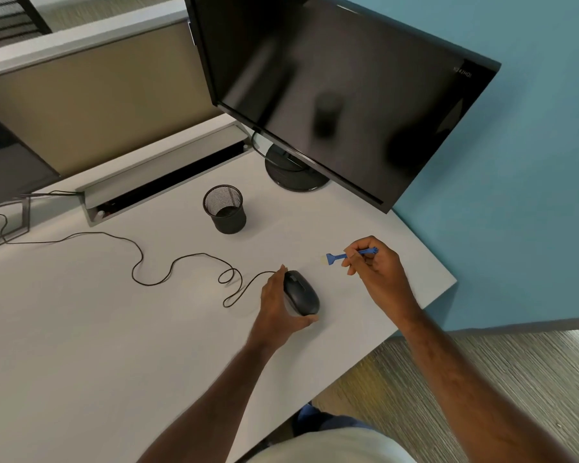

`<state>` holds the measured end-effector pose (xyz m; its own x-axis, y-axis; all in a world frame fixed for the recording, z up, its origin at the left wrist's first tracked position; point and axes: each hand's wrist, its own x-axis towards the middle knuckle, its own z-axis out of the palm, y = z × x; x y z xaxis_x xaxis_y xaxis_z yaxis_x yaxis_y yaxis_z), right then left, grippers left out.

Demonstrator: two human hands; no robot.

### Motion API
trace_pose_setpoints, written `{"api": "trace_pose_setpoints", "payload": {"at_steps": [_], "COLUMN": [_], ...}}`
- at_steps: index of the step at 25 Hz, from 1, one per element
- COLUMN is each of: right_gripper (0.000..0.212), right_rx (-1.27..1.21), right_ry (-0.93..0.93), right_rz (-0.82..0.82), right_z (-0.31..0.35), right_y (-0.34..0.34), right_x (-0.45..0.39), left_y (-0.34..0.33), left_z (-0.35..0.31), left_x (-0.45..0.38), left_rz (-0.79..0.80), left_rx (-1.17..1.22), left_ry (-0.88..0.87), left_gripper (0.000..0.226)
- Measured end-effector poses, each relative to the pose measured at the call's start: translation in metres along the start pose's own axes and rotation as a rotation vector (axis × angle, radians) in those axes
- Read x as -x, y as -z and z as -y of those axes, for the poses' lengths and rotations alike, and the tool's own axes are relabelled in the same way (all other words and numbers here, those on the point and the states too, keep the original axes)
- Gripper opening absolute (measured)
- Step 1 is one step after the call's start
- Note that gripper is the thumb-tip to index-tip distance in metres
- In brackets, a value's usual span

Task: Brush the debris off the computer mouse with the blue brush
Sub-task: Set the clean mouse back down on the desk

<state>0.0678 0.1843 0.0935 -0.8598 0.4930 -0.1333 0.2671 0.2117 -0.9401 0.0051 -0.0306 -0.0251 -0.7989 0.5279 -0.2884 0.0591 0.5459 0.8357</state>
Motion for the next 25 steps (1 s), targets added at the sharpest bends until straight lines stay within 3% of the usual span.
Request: {"api": "trace_pose_setpoints", "payload": {"at_steps": [25], "right_gripper": [0.005], "right_rx": [-0.005], "right_ry": [0.049], "right_rz": [0.163], "right_z": [0.005], "right_y": [-0.027], "right_x": [-0.052], "left_y": [0.007], "left_z": [-0.004], "left_x": [-0.005], "left_rz": [0.005], "left_rx": [-0.239], "left_ry": [-0.017], "left_gripper": [0.129]}}
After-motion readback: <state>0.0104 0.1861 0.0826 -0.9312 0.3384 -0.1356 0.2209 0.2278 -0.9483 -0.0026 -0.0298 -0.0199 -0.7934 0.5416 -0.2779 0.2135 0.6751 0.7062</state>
